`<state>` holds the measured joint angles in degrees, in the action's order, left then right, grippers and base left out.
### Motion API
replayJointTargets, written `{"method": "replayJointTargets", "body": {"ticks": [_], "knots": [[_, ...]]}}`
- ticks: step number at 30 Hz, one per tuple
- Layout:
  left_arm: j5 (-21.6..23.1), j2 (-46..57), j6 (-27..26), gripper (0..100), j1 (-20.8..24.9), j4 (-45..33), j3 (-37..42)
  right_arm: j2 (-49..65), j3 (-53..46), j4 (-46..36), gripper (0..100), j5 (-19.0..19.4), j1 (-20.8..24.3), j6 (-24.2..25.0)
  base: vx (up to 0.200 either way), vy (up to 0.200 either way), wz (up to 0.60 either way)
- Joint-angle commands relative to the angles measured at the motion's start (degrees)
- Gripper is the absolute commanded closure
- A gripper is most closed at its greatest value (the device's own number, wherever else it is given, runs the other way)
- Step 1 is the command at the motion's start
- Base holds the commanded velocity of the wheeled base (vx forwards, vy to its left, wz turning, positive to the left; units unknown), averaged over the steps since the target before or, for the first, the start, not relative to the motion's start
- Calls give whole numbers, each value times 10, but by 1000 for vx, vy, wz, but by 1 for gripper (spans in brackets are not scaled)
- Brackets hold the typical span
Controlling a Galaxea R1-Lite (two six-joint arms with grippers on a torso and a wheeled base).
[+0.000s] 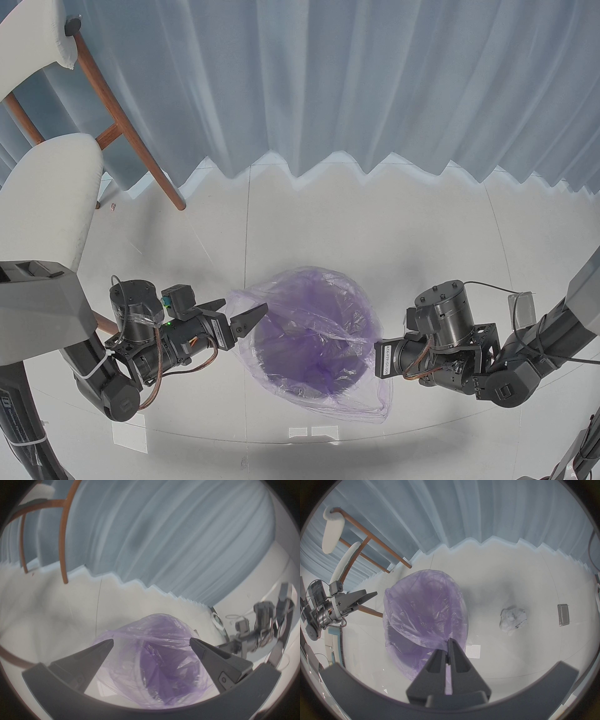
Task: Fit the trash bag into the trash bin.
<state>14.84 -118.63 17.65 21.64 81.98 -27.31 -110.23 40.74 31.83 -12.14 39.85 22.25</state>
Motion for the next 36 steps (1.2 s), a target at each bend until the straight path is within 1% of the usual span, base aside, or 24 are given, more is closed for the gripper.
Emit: {"method": "replayJointTargets", "body": {"ticks": [1,2,3,4,5,6,7,8,14,21,27,28,30,34,35,36], "knots": [[-89,65,223,0,41,-133,-30,-4,7,3,100,0,-2,6,0,0,0],[-93,65,230,0,42,-140,-35,-4,7,3,100,0,-2,6,0,0,0],[-110,60,281,0,46,-168,-57,-4,7,3,100,0,-1,6,0,0,0],[-113,57,317,0,50,-183,-71,-3,7,3,100,0,0,6,0,0,0],[-114,54,336,0,51,-189,-80,-3,6,3,100,0,0,7,0,0,0],[-115,45,371,0,54,-205,-100,-3,5,3,100,0,0,7,0,0,0],[-115,45,371,0,54,-205,-100,-3,5,3,100,0,0,7,0,0,0],[-117,27,405,0,57,-226,-127,-1,0,3,100,0,0,6,0,0,0],[-111,16,445,0,58,-247,-166,4,-5,3,100,0,-2,7,0,0,0],[-110,-7,451,0,84,-264,-188,2,-3,3,100,0,-2,7,0,0,0],[-111,-18,454,0,87,-266,-218,3,-5,3,100,0,-2,10,0,0,0],[-111,-20,455,100,85,-266,-224,4,-4,3,100,0,-3,11,0,0,0],[-110,-20,455,100,85,-269,-233,5,-5,3,100,0,-4,11,0,0,0],[-108,-20,457,100,87,-300,-272,11,1,3,100,12,-27,7,0,0,0],[-108,-20,457,100,87,-300,-272,11,1,3,100,12,-27,7,0,0,0],[-106,-21,459,100,87,-327,-303,12,7,4,100,29,-44,5,0,0,0]]}}
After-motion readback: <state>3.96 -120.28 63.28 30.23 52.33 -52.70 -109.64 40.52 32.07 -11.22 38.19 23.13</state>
